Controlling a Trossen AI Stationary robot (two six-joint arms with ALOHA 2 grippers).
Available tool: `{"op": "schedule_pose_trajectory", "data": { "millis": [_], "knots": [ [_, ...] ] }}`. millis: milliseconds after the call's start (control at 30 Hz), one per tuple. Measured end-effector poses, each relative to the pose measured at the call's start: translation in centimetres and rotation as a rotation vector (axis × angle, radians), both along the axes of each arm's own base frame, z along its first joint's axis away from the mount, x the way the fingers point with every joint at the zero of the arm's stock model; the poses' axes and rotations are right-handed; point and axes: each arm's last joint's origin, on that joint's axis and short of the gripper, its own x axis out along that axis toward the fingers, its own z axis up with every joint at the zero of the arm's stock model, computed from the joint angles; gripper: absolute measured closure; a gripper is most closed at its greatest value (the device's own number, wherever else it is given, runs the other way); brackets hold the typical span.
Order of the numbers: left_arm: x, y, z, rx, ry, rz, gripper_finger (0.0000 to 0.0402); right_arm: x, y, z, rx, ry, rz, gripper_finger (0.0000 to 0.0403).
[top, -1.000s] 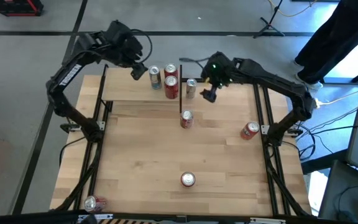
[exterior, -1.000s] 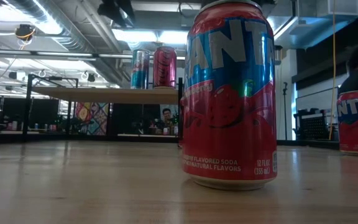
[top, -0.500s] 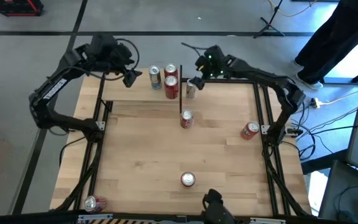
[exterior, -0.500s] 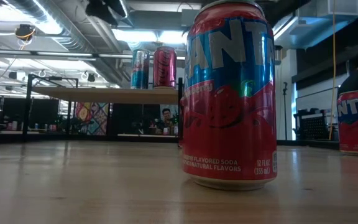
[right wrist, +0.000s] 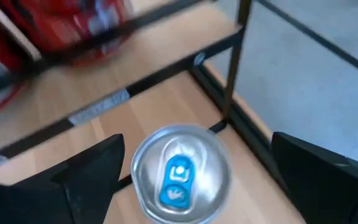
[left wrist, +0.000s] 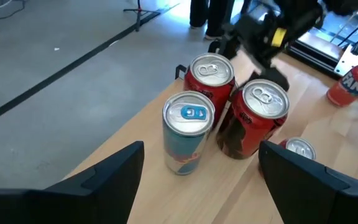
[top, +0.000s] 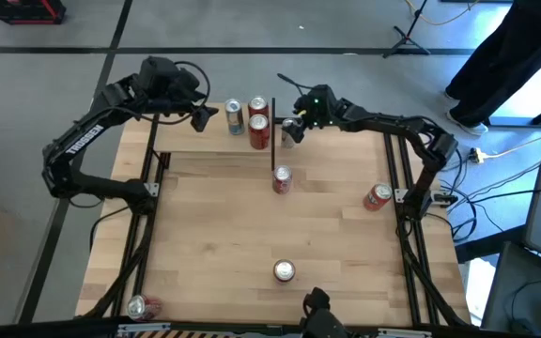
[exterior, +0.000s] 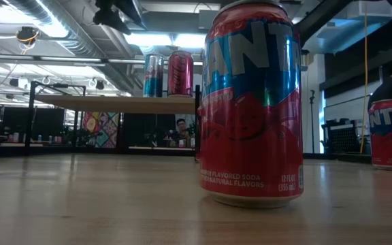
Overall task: Place canned beverage on shelf
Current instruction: Put the blue soda can on the shelf and aligned with the other blue soda can
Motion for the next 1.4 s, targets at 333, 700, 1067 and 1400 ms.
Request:
{"op": "schedule_pose_trajectory", "data": {
  "millis": [333,700,1067,1400],
  "knots": [
    [0.0,0.0,0.1,0.004,-0.005,0.001,0.0096,0.4,0.0,-1.5,0.001,0.057,-0.026,0.0041],
    [0.0,0.0,0.0,0.002,-0.002,-0.001,0.0096,-0.7,0.9,0.1,0.017,0.105,-0.001,0.02],
    [0.8,-1.1,0.0,-0.013,-0.021,-0.191,0.0095,-5.7,5.7,9.3,0.159,-0.1,0.172,0.02],
    [2.9,-3.4,1.0,-0.13,-0.217,-0.394,0.0095,-8.0,13.4,16.4,0.176,-0.378,0.458,0.02]
  ]
}}
